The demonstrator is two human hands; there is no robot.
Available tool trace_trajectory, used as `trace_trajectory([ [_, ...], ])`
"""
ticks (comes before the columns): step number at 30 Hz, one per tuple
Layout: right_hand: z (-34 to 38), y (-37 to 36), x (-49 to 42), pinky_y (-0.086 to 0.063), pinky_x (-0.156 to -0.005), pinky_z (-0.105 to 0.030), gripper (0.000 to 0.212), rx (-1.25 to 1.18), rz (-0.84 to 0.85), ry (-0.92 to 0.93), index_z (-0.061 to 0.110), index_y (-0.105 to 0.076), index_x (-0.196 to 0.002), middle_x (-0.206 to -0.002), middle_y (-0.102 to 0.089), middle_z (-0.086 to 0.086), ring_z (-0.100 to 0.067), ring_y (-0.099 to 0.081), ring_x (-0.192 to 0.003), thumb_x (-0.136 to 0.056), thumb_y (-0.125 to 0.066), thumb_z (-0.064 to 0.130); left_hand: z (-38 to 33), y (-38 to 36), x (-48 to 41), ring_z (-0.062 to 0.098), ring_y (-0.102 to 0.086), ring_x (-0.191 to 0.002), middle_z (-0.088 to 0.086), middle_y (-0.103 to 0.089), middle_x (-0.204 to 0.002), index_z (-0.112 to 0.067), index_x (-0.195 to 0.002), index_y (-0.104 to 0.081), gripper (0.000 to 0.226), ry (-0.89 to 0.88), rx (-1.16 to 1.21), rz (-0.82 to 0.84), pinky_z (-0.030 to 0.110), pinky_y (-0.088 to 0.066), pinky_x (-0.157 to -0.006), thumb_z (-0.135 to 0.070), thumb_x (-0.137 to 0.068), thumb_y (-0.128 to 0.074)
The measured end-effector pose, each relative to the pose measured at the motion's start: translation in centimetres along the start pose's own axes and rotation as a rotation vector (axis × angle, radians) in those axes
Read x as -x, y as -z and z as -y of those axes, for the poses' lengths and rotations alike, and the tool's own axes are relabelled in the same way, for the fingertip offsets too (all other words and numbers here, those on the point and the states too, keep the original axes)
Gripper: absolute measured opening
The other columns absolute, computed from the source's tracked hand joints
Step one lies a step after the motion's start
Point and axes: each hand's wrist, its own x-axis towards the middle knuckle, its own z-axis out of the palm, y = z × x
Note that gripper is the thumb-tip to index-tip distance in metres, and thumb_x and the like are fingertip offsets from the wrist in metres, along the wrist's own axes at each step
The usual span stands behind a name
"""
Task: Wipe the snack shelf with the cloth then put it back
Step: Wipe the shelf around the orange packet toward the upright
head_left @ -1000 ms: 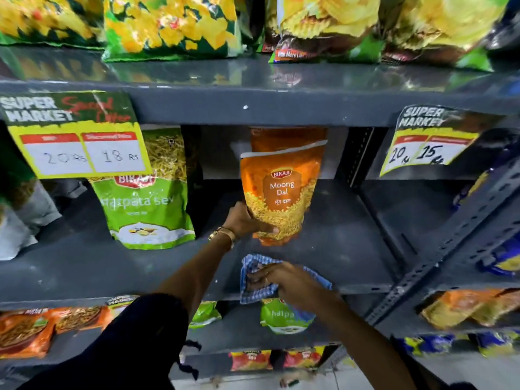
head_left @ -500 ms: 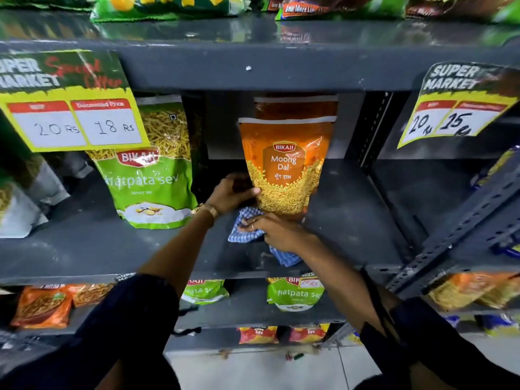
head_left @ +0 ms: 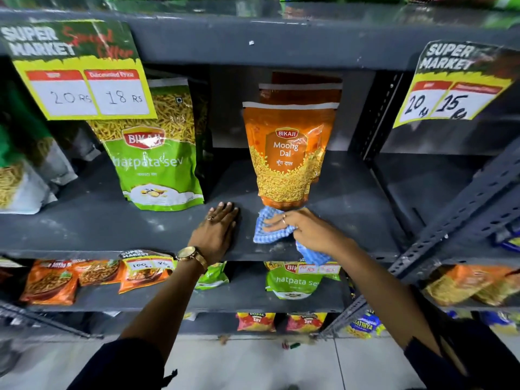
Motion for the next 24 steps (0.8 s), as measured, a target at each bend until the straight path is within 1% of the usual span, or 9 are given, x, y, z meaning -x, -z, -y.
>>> trace_trajectory([
  [2, 1.5, -1.3, -1.6, -0.023, -0.110, -0.013, 0.070, 0.003, 0.051, 0.073, 0.013, -0.062, -0.117, -0.135, -0.054, -0.006, -0.012, -0.040, -0.130, -0.064, -0.034, -0.023, 0.0, 0.1, 0.6, 0.035, -0.035, -0.132, 0.019, -0.045, -0.138, -0.002, -0.130, -0.047, 0.054, 0.060, -0.008, -0.058, 0.040, -0.018, -0.111, -0.031, -0.089, -0.027],
  [5, 1.9, -4.2, -2.7, -0.031, -0.113, -0.033, 0.072, 0.038, 0.156, 0.144, 0.016, -0.062, -0.116, -0.136, -0.054, -0.004, -0.019, -0.039, -0.134, -0.064, -0.033, -0.023, 0.4, 0.3, 1.4, 0.030, -0.038, -0.132, 0.015, -0.047, -0.138, -0.005, -0.129, -0.050, 0.054, 0.103, -0.016, -0.112, 0.039, -0.026, -0.110, -0.025, -0.084, -0.030],
  [9, 0.0, -4.6, -1.0, -0.029, -0.110, -0.022, 0.074, 0.025, 0.144, 0.157, 0.018, -0.065, -0.113, -0.134, -0.055, -0.001, -0.015, -0.037, -0.134, -0.062, -0.031, -0.023, 0.5, 0.4, 1.8, 0.028, -0.038, -0.132, 0.011, -0.046, -0.140, -0.008, -0.131, -0.049, 0.059, 0.089, -0.028, -0.112, 0.039, -0.028, -0.110, -0.033, -0.084, -0.022],
  [12, -1.3, -3.3, 0.7, -0.035, -0.108, -0.024, 0.070, 0.022, 0.175, 0.149, 0.016, -0.069, -0.106, -0.130, -0.059, -0.001, -0.014, -0.044, -0.129, -0.058, -0.033, -0.021, -0.2, 0.5, 1.9, 0.029, -0.036, -0.133, 0.011, -0.046, -0.140, -0.009, -0.130, -0.050, 0.049, 0.106, -0.024, -0.119, 0.041, -0.029, -0.110, -0.025, -0.088, -0.029],
  [16, -2.9, -0.2, 2.4, -0.043, -0.100, -0.022, 0.069, 0.091, 0.222, 0.097, 0.022, -0.072, -0.099, -0.123, -0.064, 0.004, -0.010, -0.054, -0.119, -0.058, -0.033, -0.017, -0.3, 0.6, 1.9, 0.030, -0.035, -0.133, 0.013, -0.045, -0.140, -0.008, -0.130, -0.050, 0.051, 0.123, -0.007, -0.096, 0.040, -0.026, -0.112, -0.026, -0.088, -0.027],
  [18, -3.5, 1.9, 3.1, -0.045, -0.097, -0.021, 0.067, 0.088, 0.231, 0.055, 0.020, -0.073, -0.096, -0.119, -0.068, 0.001, -0.003, -0.056, -0.110, -0.056, -0.032, -0.017, -0.4, 0.7, 1.8, 0.031, -0.034, -0.134, 0.014, -0.044, -0.141, -0.007, -0.130, -0.049, 0.050, 0.134, -0.005, -0.082, 0.041, -0.025, -0.112, -0.023, -0.087, -0.030],
  [20, -3.9, 3.9, 3.5, -0.043, -0.095, -0.012, 0.068, 0.035, 0.179, -0.003, 0.016, -0.073, -0.097, -0.117, -0.068, -0.002, 0.009, -0.052, -0.103, -0.056, -0.031, -0.019, -0.8, 0.8, 1.6, 0.031, -0.034, -0.134, 0.013, -0.044, -0.141, -0.009, -0.129, -0.051, 0.051, 0.153, -0.011, -0.071, 0.043, -0.028, -0.111, -0.021, -0.084, -0.031],
  [22, -3.7, 5.1, 2.8, -0.039, -0.095, -0.005, 0.070, 0.009, 0.085, -0.031, 0.014, -0.071, -0.103, -0.122, -0.065, -0.003, 0.011, -0.047, -0.108, -0.060, -0.030, -0.023, -1.3, 0.7, 1.4, 0.030, -0.034, -0.134, 0.010, -0.045, -0.141, -0.015, -0.128, -0.052, 0.052, 0.188, -0.012, -0.061, 0.046, -0.034, -0.107, -0.023, -0.081, -0.031],
  [24, -3.1, 5.0, 1.2, -0.034, -0.095, -0.002, 0.069, 0.031, 0.043, -0.002, 0.012, -0.067, -0.109, -0.129, -0.059, -0.005, -0.001, -0.045, -0.120, -0.064, -0.031, -0.025, -2.4, 0.4, 0.8, 0.028, -0.034, -0.134, 0.008, -0.046, -0.141, -0.019, -0.128, -0.051, 0.054, 0.204, -0.004, -0.066, 0.047, -0.037, -0.105, -0.024, -0.079, -0.030],
])
